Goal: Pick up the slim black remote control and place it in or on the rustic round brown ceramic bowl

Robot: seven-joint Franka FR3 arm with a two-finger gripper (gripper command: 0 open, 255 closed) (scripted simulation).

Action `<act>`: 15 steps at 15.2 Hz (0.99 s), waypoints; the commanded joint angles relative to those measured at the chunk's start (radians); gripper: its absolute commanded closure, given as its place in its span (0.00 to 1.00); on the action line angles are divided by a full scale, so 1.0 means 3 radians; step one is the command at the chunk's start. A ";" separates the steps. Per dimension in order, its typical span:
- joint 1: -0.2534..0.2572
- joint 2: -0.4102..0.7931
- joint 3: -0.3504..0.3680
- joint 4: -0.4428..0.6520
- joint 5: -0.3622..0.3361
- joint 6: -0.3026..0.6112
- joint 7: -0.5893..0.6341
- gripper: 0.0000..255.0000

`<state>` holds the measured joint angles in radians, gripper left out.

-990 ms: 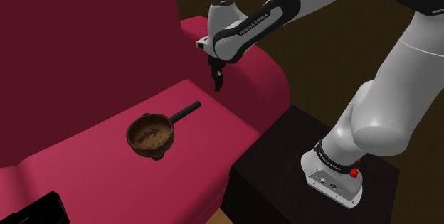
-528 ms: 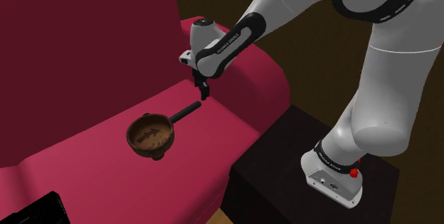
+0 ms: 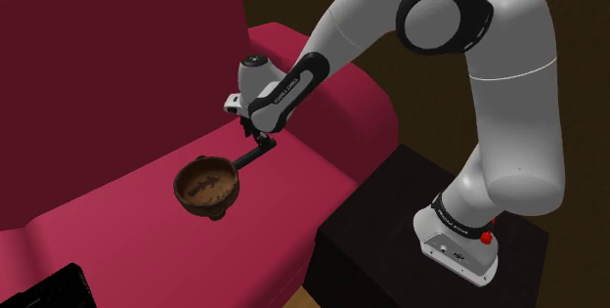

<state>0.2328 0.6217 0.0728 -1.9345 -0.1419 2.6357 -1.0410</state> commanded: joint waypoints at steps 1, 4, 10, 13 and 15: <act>0.0045 0.0167 0.0028 0.0153 -0.0050 0.0028 -0.0068 0.00; 0.0056 0.0293 0.0012 0.0210 -0.0063 0.0097 -0.0059 0.00; 0.0072 0.0489 -0.0013 0.0309 -0.0081 0.0194 -0.0047 0.00; 0.0072 0.0489 -0.0012 0.0309 -0.0081 0.0194 -0.0047 0.00; 0.0072 0.0489 -0.0012 0.0309 -0.0081 0.0194 -0.0047 0.00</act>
<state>0.2543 0.7682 0.0691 -1.8419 -0.1660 2.6938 -1.0551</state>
